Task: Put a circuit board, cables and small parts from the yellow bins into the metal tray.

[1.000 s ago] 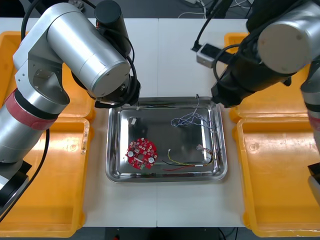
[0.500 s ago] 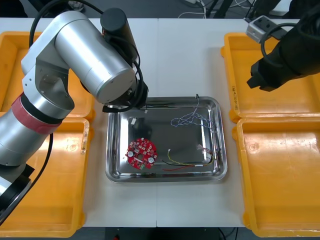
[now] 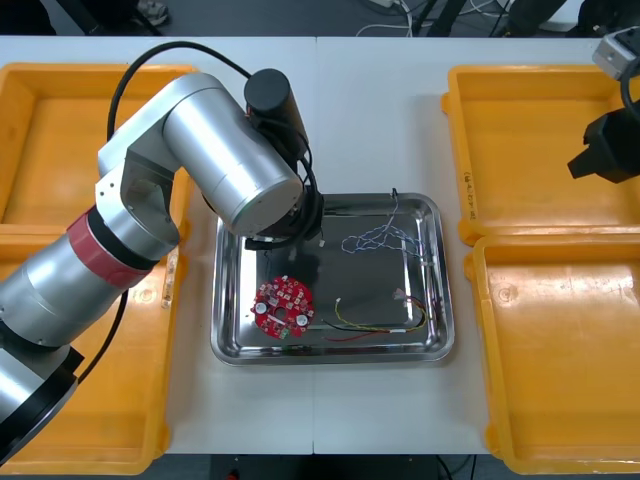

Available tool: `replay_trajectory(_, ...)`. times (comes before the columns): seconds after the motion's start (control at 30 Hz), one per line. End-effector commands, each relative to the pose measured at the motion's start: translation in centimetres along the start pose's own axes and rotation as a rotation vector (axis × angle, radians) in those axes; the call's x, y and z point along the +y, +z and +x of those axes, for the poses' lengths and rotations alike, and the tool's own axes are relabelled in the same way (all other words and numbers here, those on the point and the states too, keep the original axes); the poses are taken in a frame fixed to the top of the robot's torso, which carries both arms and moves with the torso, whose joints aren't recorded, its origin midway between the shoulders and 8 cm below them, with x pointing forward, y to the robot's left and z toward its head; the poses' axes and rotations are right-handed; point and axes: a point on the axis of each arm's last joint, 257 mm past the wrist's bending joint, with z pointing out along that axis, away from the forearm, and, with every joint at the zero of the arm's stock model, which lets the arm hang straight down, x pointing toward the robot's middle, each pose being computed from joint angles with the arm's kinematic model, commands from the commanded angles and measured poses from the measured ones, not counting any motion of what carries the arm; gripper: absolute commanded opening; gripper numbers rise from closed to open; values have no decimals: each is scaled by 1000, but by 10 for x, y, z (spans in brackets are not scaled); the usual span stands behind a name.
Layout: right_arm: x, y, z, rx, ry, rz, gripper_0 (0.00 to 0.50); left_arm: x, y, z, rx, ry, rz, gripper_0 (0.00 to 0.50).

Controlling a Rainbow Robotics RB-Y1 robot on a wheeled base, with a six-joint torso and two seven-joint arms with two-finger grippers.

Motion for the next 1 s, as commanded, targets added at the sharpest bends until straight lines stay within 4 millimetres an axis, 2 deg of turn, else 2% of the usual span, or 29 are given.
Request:
replay_trajectory(0.03, -33, -13, 19, 8, 85, 67, 500, -21, 13, 17, 14, -34, 35, 0)
replay_trajectory(0.37, -42, -1, 46, 63, 222, 87, 500, -26, 34, 35, 27, -11, 33, 0)
replay_trajectory(0.7, -50, 18, 70, 61, 262, 126, 500, -25, 49, 38, 25, -15, 42, 0)
replay_trajectory(1.0, -55, 29, 79, 43, 288, 137, 500, -21, 53, 39, 30, -10, 35, 0)
